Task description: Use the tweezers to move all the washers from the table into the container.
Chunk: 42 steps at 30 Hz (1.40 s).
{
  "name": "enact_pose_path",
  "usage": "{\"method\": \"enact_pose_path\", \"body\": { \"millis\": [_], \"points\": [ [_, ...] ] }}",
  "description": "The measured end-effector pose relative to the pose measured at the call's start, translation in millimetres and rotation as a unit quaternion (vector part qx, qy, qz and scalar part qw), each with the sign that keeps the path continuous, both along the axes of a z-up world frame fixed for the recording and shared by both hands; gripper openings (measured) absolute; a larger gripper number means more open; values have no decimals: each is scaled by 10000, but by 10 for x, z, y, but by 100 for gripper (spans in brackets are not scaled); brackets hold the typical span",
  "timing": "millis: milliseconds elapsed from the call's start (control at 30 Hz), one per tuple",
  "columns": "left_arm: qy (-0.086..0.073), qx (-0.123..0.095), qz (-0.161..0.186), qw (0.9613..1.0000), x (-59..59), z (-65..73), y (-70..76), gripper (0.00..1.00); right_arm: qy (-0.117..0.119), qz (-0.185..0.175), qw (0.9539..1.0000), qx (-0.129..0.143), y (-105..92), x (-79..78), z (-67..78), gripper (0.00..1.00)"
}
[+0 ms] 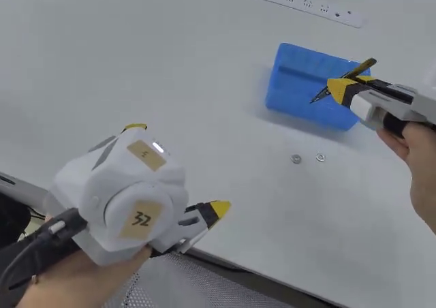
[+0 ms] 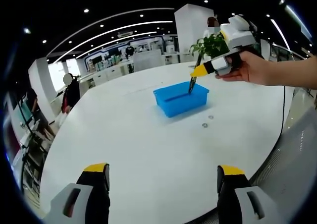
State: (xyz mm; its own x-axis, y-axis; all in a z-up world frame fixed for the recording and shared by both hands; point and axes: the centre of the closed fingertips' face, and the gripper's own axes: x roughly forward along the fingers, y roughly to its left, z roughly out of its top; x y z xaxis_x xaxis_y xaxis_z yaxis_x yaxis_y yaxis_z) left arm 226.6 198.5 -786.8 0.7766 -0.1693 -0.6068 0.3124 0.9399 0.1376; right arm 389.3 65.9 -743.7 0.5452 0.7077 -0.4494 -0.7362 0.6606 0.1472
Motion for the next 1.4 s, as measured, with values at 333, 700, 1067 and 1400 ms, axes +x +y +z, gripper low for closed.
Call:
{"method": "enact_pose_path", "body": {
  "millis": [333,700,1067,1400],
  "points": [
    [43,24,-20,10000,-4,-18,-1,92,291,31,9995,-116,-43,-273,-227,5],
    [81,53,-41,9999,-9,-31,-3,92,511,43,9983,-267,-57,-436,-399,5],
    [106,92,-48,9999,-12,-40,0,91,599,38,9970,-486,-87,-486,-603,5],
    [130,113,-48,9998,-14,-47,6,91,519,82,9966,-639,-62,-485,-671,5]
  ]
}}
